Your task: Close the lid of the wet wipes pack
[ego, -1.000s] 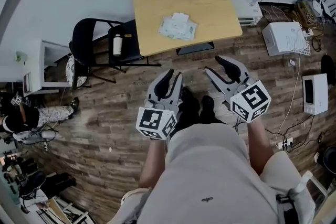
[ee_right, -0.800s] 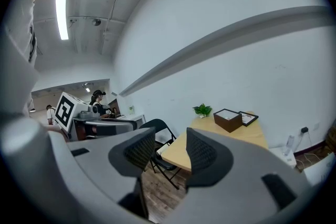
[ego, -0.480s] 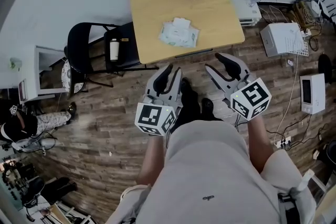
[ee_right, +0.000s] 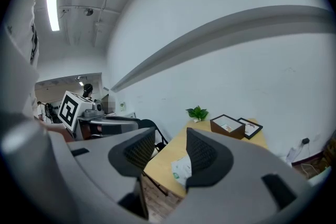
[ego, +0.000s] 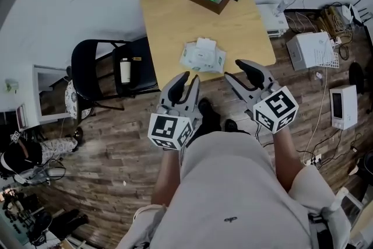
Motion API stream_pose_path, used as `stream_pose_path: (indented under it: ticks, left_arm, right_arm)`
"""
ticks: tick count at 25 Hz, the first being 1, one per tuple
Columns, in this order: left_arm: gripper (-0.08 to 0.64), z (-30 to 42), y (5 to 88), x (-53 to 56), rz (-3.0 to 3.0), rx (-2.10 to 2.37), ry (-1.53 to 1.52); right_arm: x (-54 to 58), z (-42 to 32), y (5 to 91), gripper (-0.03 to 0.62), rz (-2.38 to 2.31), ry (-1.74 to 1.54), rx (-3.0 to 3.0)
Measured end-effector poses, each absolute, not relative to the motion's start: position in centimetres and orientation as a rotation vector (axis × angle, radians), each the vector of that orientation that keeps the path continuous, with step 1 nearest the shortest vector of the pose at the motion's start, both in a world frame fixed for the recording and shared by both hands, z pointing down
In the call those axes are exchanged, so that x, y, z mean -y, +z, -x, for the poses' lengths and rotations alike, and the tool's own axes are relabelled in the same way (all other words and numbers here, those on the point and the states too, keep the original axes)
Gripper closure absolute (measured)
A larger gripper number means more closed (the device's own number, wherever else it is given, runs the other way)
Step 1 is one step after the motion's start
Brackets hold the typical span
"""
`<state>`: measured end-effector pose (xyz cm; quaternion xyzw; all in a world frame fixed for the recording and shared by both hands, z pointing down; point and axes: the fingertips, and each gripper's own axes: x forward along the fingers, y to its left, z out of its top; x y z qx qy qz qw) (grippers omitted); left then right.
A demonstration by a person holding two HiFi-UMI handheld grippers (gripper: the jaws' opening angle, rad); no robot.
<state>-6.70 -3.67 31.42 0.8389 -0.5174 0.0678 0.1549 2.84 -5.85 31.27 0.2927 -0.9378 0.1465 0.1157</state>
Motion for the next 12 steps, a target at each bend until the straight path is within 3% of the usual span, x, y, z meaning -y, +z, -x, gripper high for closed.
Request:
stream_pose_path:
  ticks: [12]
  left_arm:
    - [0.474, 10.1, 32.8, 9.4, -2.475, 1.355, 0.215]
  right_arm:
    - [10.8, 1.5, 33.4, 0.419, -0.942, 0.477, 2.684]
